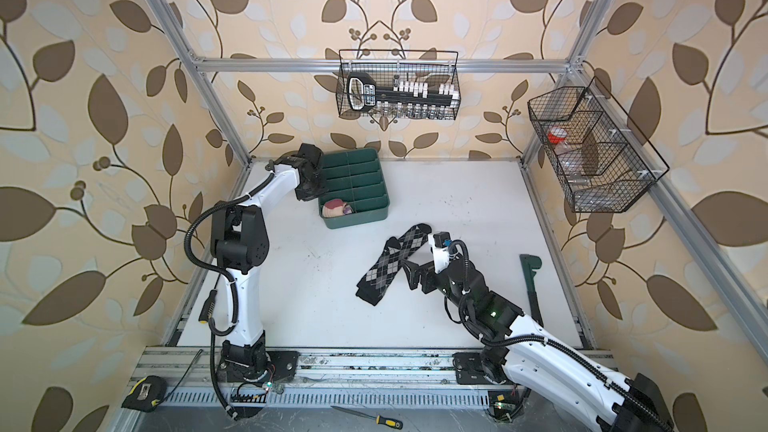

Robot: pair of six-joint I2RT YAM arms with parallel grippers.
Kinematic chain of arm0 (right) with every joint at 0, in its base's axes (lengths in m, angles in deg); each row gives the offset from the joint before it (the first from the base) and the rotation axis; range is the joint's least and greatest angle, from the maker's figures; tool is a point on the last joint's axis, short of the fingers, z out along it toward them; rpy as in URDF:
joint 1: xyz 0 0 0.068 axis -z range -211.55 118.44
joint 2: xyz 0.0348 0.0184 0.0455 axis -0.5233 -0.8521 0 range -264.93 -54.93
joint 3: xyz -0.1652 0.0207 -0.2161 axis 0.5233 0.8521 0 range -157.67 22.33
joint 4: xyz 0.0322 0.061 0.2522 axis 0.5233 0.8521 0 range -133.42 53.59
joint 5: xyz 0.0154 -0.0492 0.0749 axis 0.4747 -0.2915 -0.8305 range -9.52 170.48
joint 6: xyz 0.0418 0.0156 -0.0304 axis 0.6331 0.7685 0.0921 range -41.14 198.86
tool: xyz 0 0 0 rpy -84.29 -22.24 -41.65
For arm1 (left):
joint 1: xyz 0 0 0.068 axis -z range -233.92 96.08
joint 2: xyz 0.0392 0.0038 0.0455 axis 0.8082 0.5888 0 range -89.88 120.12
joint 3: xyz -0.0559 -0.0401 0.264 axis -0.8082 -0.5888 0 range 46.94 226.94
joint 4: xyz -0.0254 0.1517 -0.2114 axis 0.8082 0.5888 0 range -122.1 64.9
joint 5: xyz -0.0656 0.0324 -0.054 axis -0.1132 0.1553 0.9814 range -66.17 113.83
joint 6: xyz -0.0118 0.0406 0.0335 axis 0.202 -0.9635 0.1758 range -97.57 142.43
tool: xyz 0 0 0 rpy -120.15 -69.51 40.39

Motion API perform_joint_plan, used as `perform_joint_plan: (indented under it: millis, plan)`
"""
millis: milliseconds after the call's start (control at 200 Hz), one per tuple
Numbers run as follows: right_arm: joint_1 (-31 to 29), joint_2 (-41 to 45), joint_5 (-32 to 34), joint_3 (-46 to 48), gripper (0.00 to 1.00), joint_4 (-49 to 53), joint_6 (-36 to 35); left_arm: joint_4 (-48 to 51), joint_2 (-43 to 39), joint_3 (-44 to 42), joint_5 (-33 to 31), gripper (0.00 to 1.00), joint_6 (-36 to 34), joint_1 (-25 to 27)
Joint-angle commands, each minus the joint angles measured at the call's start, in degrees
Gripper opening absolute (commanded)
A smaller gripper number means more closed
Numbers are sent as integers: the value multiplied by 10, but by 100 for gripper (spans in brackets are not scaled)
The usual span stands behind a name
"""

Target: Roll the socks

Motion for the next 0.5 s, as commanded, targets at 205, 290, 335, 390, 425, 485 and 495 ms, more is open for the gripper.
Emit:
perform_joint_plan:
  millis: [205, 290, 335, 390, 425, 485, 495]
  plan:
    - [-2, 2, -2, -7, 100, -1, -3, 2, 16, 4, -29, 7, -39, 1]
    - [-3, 2, -2, -9, 100, 2, -6, 7, 16, 7, -51, 0, -69, 1]
    - [-3, 2, -2, -9, 100, 2, -7, 5, 16, 6, -65, 0, -86, 1]
    - [-2, 2, -2, -9, 100, 3, -9, 4, 15, 6, -82, 0, -106, 1]
    - [-3, 1, -5, -9, 100, 4, -10, 2, 12, 6, -95, 0, -119, 1]
    - [-2, 1, -8, -9, 100, 8, -12, -4, 10, 5, -111, 0, -139, 1]
    - [-3, 1, -9, -9, 100, 9, -12, -5, 10, 5, -112, 0, -144, 1]
